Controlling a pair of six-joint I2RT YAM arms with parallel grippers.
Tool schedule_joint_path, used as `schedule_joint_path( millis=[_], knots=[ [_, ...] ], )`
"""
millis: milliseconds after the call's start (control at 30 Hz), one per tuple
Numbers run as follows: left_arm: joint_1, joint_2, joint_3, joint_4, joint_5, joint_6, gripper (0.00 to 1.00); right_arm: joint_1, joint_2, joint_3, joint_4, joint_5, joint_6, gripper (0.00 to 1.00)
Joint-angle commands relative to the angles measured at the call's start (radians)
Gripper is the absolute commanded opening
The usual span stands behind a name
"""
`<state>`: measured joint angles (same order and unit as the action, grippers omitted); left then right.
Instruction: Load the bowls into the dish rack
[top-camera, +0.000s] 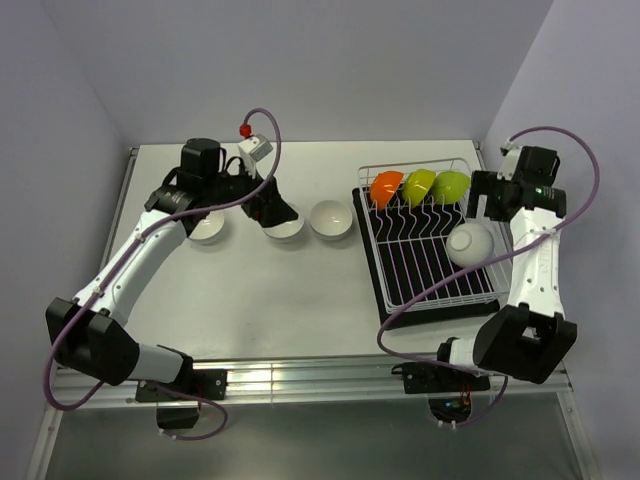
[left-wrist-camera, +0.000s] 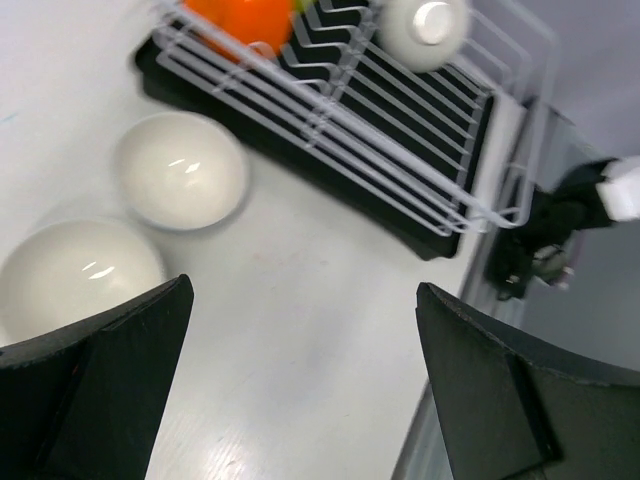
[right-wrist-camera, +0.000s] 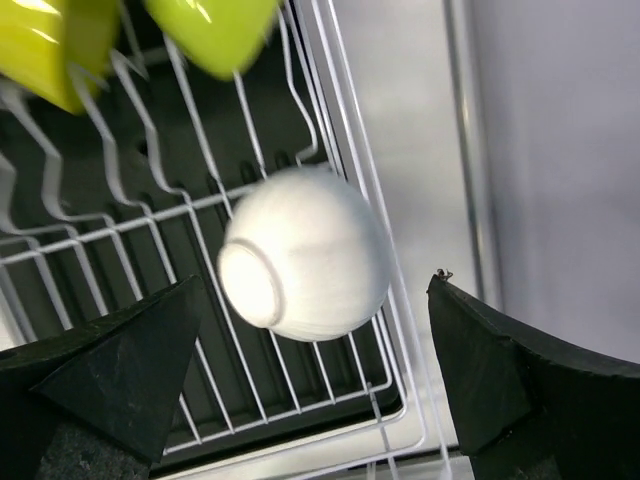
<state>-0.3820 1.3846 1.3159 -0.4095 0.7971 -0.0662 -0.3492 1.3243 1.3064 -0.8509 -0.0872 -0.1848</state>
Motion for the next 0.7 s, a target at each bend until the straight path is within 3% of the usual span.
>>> schedule_joint_path(
  millis=[0,167,333,433,533,667],
  knots=[
    [0.026,-0.004,0.005,-0.029,-0.139,0.039,1.0,0.007,-0.074,0.132,0.012,-0.081,-0.025,1.0],
    [0.032,0.095,0.035,-0.044,-0.445,-0.021,0.99,0.045,-0.074,0.217,-0.014,-0.135,-0.03,1.0],
    [0.049,0.169,0.046,-0.049,-0.602,-0.052,1.0,0.162,-0.091,0.258,-0.025,-0.141,-0.05,1.0],
    [0.103,0.162,0.02,-0.038,-0.595,-0.021,1.0,0.211,-0.112,0.243,-0.031,-0.138,-0.082,1.0],
    [0.179,0.159,0.031,-0.1,-0.466,0.161,0.98,0.268,-0.125,0.217,-0.043,-0.157,-0.113,1.0],
    [0.242,0.203,0.057,-0.279,-0.434,0.442,0.88,0.302,-0.123,0.203,-0.056,-0.206,-0.117,1.0]
  ],
)
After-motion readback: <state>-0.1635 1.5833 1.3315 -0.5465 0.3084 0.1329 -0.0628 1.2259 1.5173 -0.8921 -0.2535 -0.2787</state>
